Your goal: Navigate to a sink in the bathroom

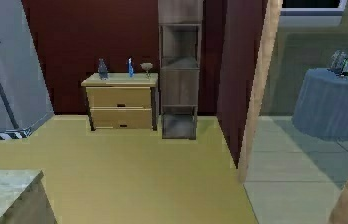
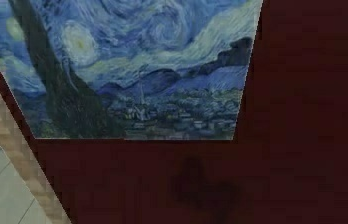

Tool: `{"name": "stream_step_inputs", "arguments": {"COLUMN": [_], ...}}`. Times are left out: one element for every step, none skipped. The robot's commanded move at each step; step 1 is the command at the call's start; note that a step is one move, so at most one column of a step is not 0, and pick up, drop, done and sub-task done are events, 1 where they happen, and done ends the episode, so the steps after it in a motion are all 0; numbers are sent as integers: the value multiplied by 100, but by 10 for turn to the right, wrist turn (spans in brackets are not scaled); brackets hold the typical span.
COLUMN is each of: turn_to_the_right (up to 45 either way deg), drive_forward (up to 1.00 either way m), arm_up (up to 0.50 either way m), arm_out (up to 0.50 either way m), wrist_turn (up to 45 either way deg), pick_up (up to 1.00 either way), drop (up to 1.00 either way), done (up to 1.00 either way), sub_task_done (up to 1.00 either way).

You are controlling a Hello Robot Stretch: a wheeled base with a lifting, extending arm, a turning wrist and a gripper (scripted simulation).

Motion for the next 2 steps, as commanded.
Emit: {"name": "stream_step_inputs", "arguments": {"turn_to_the_right": [0,450], "drive_forward": [90,0], "arm_up": [0,0], "arm_out": [0,0], "wrist_turn": [0,0], "pick_up": [0,0], "drop": [0,0], "done": [0,0], "sub_task_done": [0,0]}}
